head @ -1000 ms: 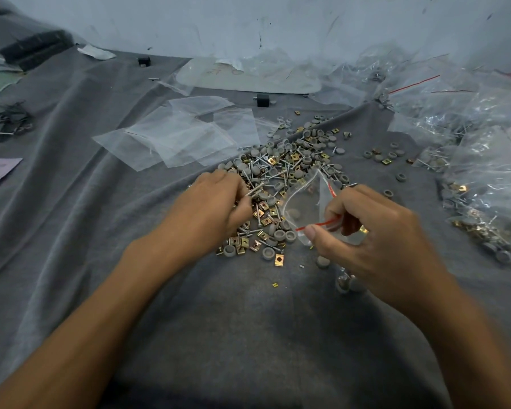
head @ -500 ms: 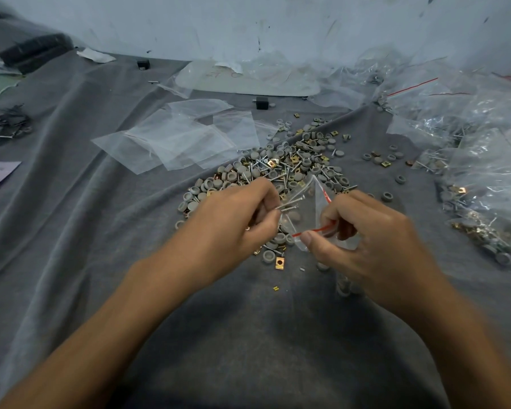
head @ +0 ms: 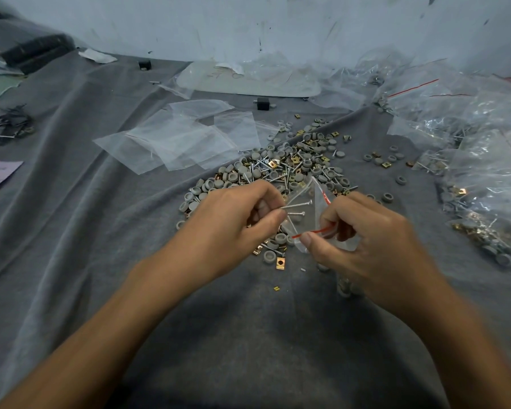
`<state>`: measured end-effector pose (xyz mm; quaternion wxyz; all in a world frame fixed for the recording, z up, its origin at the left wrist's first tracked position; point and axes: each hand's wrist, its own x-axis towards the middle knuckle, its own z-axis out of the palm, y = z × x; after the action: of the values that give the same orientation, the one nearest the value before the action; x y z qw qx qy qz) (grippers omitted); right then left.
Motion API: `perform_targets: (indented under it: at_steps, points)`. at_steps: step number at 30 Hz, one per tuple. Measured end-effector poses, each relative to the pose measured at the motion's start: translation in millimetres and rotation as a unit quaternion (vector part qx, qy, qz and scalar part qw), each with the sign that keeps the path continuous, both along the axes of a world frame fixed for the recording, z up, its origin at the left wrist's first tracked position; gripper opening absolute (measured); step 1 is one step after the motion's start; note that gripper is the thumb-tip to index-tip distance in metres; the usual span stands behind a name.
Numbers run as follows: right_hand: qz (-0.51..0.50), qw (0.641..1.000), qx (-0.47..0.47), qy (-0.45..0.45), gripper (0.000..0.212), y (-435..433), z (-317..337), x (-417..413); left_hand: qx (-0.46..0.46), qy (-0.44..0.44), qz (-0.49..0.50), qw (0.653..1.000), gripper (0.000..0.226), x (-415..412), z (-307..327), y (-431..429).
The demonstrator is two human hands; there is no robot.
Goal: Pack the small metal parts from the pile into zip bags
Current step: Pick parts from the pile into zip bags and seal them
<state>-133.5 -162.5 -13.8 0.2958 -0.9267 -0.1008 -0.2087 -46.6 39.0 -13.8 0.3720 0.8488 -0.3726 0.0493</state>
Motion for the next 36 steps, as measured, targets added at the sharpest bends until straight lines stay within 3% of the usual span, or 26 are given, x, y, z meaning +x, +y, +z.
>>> perform_targets:
  at_steps: [19, 27, 31, 36]
  points:
    - [0.006, 1.000, -0.001, -0.004, 0.022, -3, -1, 0, -0.011, 0.014, 0.028, 0.999, 0.017, 6, 6, 7]
    - [0.002, 1.000, -0.002, -0.008, 0.021, -3, 0, 0, 0.230, 0.001, 0.032, 0.973, 0.016, 15, -6, 15]
    - [0.005, 1.000, 0.002, -0.009, 0.022, -4, 0, -1, 0.285, -0.037, 0.053, 0.956, 0.028, 12, -14, 11]
    - [0.001, 1.000, -0.002, -0.006, 0.022, -4, 0, -1, 0.319, -0.091, 0.038, 0.943, 0.025, 9, -14, 7]
